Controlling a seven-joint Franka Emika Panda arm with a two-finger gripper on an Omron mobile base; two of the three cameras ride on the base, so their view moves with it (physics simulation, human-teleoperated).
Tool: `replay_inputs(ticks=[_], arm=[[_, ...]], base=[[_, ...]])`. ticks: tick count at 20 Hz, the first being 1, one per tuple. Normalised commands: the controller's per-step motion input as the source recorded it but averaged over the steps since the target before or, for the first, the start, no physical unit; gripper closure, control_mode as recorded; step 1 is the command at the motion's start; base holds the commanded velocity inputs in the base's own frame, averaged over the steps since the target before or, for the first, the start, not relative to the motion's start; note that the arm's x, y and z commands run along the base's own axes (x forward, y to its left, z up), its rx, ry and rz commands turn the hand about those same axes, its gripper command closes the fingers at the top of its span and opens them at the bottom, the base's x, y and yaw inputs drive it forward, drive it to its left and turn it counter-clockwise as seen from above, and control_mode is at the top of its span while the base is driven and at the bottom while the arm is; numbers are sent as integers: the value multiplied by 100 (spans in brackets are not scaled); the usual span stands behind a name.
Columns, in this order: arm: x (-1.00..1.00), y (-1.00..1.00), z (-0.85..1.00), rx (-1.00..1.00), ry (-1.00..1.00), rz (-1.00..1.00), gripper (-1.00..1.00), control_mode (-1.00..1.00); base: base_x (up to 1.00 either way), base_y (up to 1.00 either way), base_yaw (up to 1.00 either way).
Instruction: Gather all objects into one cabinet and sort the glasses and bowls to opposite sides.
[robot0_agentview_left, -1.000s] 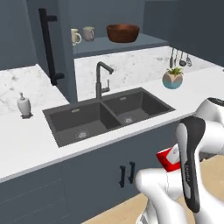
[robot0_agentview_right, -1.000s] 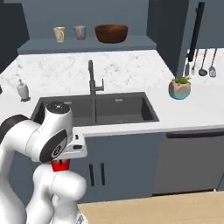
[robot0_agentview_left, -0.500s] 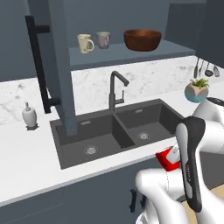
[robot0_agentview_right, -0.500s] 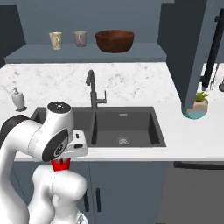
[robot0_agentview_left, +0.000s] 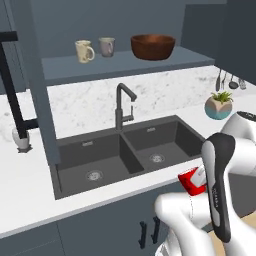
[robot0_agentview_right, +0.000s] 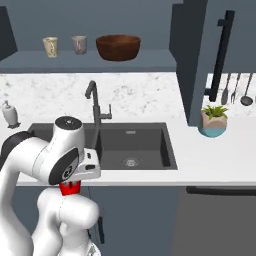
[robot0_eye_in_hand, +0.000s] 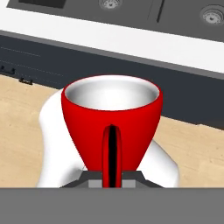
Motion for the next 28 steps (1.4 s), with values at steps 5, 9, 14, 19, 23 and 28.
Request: replay_inputs(ticks=[5,9,14,19,23,28], arm=[[0,0,0,0,0,0,100,100],[0,0,0,0,0,0,100,100],[0,0,0,0,0,0,100,100],[0,0,0,0,0,0,100,100],[0,0,0,0,0,0,100,100],[0,0,0,0,0,0,100,100]], base=[[0,71,-6],[40,56,-14],[100,14,-21],[93,-24,-12],[64,7,-9],[33,3,-4]])
